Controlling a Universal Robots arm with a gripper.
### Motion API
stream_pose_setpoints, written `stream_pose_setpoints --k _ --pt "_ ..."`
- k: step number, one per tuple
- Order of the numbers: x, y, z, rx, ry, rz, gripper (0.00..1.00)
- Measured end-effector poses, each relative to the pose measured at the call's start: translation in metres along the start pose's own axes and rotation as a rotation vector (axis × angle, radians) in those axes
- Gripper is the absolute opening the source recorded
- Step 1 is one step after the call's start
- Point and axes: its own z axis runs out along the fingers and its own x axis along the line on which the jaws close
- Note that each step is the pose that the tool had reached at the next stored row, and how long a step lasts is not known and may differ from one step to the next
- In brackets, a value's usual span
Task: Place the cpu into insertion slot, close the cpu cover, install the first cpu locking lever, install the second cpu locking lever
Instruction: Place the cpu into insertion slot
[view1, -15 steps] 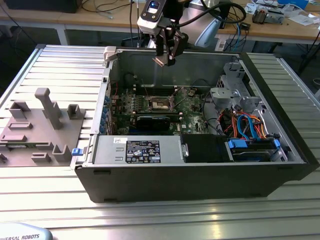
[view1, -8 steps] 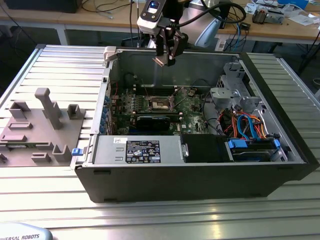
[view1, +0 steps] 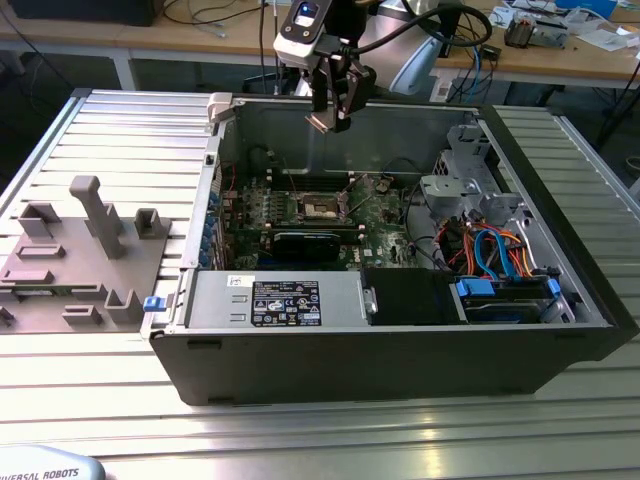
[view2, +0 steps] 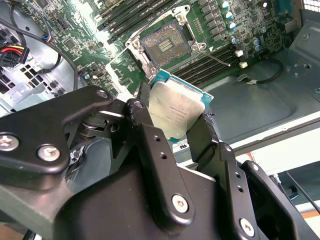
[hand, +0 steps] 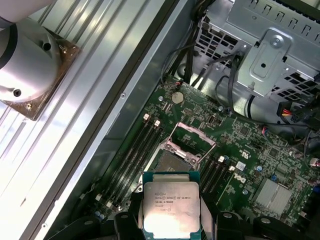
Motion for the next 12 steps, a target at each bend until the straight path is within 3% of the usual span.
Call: stream_pose_setpoints --k 12 --pt "0.0 0.0 0.0 -0.0002 -0.0009 0.01 0.54"
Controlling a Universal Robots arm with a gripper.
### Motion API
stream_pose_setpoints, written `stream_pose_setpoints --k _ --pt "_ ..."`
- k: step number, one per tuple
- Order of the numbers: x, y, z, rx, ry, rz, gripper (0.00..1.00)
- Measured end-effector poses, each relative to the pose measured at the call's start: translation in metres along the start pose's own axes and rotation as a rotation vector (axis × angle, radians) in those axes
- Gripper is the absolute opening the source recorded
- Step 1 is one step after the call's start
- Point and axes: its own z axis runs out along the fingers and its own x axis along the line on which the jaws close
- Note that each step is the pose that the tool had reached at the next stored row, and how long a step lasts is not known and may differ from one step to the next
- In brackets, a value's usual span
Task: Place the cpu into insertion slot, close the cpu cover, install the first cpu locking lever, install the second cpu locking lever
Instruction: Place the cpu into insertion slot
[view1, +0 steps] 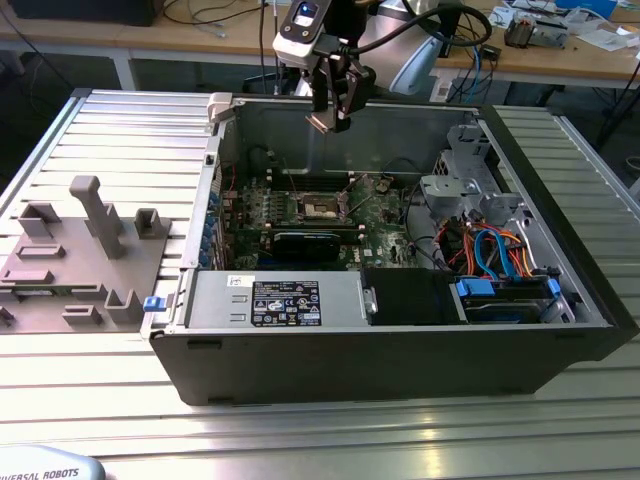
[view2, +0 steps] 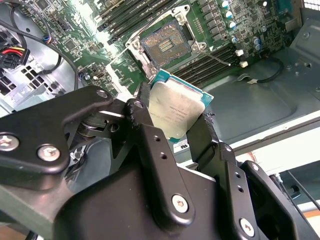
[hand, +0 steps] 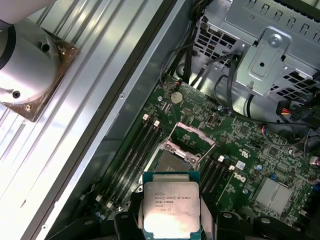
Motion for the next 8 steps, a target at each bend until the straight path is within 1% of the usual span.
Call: stream_pose_setpoints --k 8 --pt "0.0 0.0 0.0 -0.0001 -0.0006 0.007 0.54"
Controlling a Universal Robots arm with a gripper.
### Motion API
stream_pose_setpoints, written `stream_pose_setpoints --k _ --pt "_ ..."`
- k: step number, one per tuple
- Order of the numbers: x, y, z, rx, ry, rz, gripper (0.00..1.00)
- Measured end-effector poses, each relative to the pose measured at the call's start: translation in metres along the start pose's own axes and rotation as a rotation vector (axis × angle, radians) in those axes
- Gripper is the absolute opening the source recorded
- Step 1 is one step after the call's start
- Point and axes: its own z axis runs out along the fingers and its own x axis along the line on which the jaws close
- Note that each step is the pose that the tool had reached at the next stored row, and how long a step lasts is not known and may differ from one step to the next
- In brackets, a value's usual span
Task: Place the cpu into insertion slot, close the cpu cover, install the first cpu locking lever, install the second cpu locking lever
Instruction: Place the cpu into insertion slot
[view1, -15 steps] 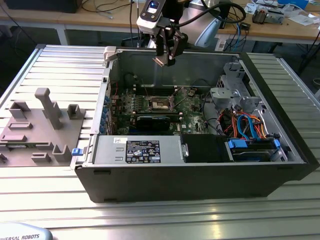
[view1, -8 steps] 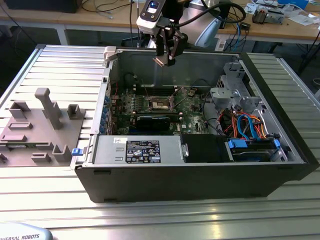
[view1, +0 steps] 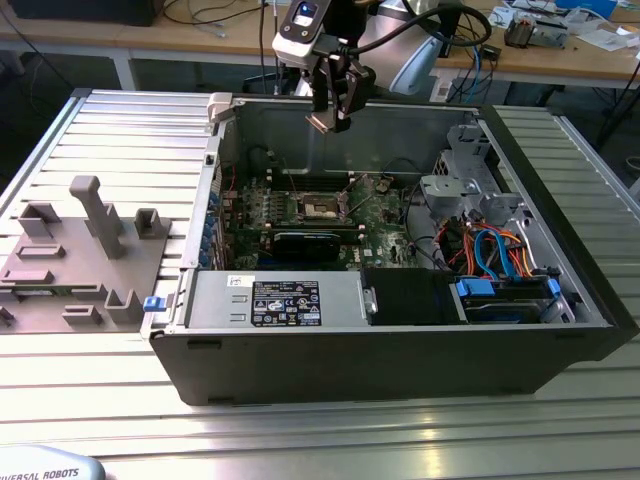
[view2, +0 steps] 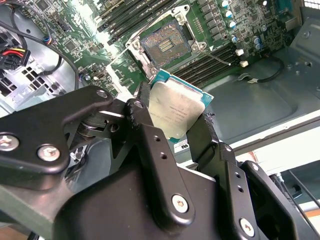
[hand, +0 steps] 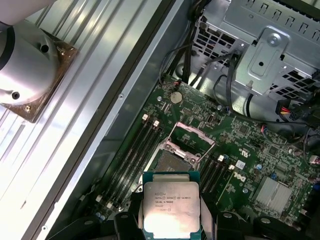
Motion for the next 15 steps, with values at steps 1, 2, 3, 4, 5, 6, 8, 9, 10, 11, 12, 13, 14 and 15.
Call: stream_pose_setpoints --k 1,2,3,4,5,6,8,9,10,11,12,13,14,15 --pt "0.0 0.0 0.0 0.0 -0.0001 0.001 0.54" --pt "0.0 0.0 0.0 -0.0001 -0.0002 0.002 0.54" --pt "0.0 0.0 0.0 -0.0001 -0.0003 0.003 0.54" --pt "0.0 0.0 0.0 -0.0001 -0.0004 0.005 0.54" --pt "0.0 0.0 0.0 -0.0001 -0.0005 0.006 0.54" --pt "0.0 0.0 0.0 -0.0001 -0.0006 0.006 0.54" --pt "0.0 0.0 0.0 -0.0001 -0.0007 0.007 0.54" --pt "0.0 0.0 0.0 -0.0002 -0.0007 0.008 0.54" --pt "0.0 0.0 0.0 -0.0001 -0.0008 0.009 0.54" --pt "0.0 0.0 0.0 -0.0002 -0.0008 0.01 0.54" --pt "0.0 0.0 0.0 -0.0002 -0.001 0.011 0.54" --pt "0.0 0.0 0.0 -0.0003 -0.001 0.011 0.54" --pt "0.0 0.0 0.0 -0.0002 -0.0011 0.012 0.54" --pt "0.0 0.0 0.0 -0.0003 -0.0012 0.013 0.54"
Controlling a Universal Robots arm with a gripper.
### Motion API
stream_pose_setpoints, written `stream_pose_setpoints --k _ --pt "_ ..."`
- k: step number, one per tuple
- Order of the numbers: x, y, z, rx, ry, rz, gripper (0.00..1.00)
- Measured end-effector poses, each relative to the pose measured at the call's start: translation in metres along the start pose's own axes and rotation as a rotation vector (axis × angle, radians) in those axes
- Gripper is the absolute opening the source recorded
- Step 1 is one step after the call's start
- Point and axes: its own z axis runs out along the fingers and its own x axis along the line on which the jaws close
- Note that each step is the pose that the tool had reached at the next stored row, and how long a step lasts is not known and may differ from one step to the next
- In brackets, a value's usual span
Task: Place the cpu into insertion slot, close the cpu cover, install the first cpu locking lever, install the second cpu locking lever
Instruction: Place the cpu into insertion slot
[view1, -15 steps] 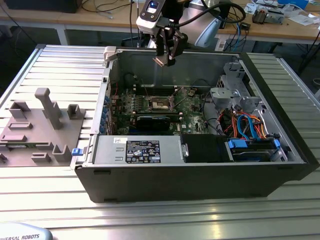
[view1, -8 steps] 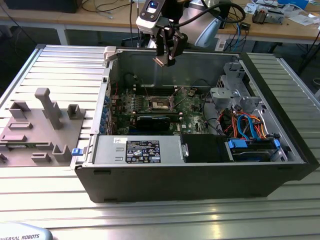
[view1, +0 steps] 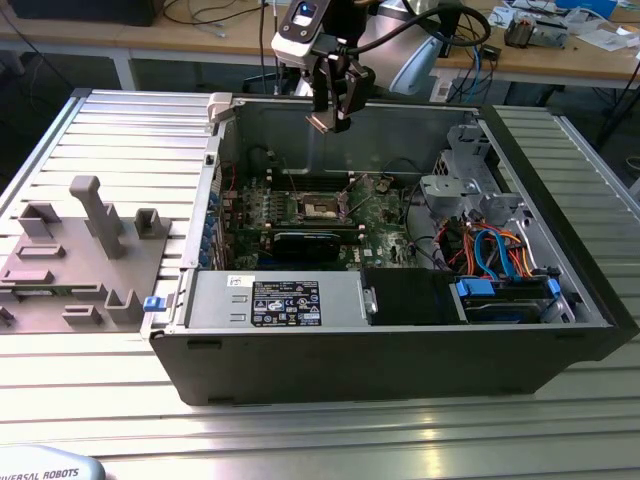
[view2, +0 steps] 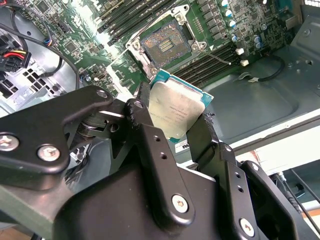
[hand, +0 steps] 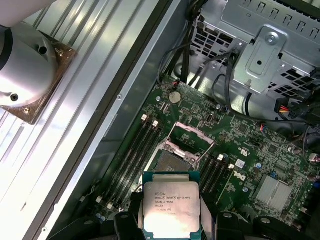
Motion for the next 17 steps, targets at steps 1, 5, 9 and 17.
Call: stream_pose_setpoints --k 1,5,9,17 --pt "0.0 0.0 0.0 0.0 0.0 0.001 0.54" --pt "0.0 0.0 0.0 -0.0001 -0.0003 0.003 0.54" --pt "0.0 0.0 0.0 -0.0002 -0.0006 0.007 0.54" --pt "0.0 0.0 0.0 -0.0002 -0.0011 0.012 0.54"
